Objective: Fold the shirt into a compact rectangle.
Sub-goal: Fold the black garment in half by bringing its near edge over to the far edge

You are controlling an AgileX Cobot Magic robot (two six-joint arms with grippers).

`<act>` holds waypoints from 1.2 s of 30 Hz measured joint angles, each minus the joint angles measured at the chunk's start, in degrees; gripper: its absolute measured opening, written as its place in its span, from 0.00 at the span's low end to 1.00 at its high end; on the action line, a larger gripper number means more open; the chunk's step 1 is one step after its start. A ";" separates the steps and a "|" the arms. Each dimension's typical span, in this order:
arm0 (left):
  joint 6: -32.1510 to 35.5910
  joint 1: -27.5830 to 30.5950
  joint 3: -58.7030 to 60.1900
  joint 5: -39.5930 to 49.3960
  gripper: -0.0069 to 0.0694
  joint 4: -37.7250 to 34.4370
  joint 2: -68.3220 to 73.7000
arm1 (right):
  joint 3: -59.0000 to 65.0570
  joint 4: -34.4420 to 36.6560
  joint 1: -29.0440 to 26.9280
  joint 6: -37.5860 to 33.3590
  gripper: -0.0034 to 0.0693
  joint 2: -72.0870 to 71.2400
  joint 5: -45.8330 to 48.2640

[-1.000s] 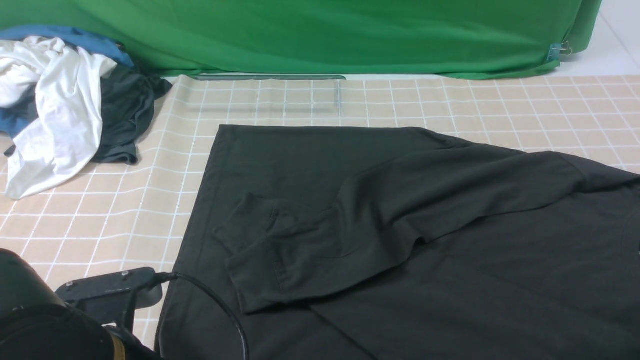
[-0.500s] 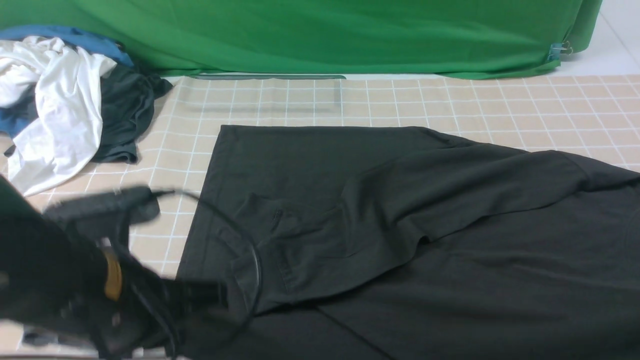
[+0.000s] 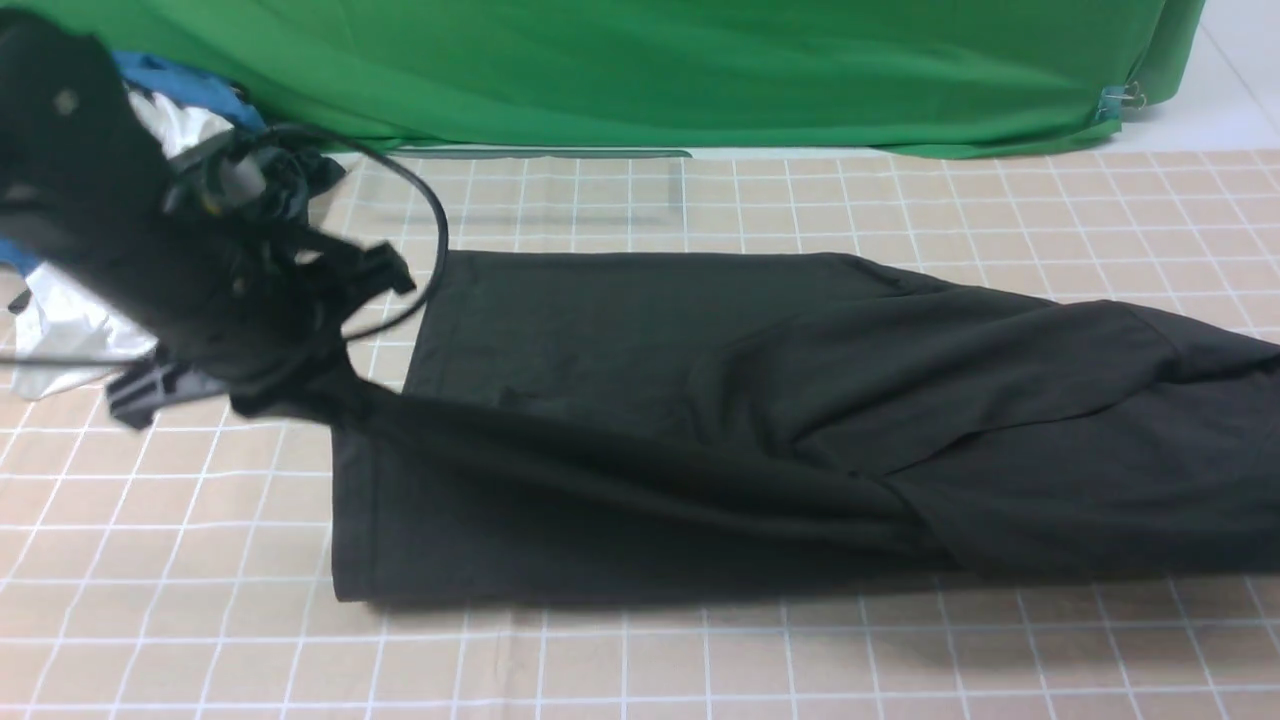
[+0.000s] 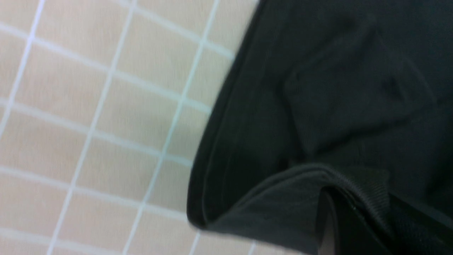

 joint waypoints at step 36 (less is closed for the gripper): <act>2.34 1.38 -14.57 2.14 0.15 0.21 17.58 | -3.24 -0.49 41.77 -7.90 0.66 11.08 -11.69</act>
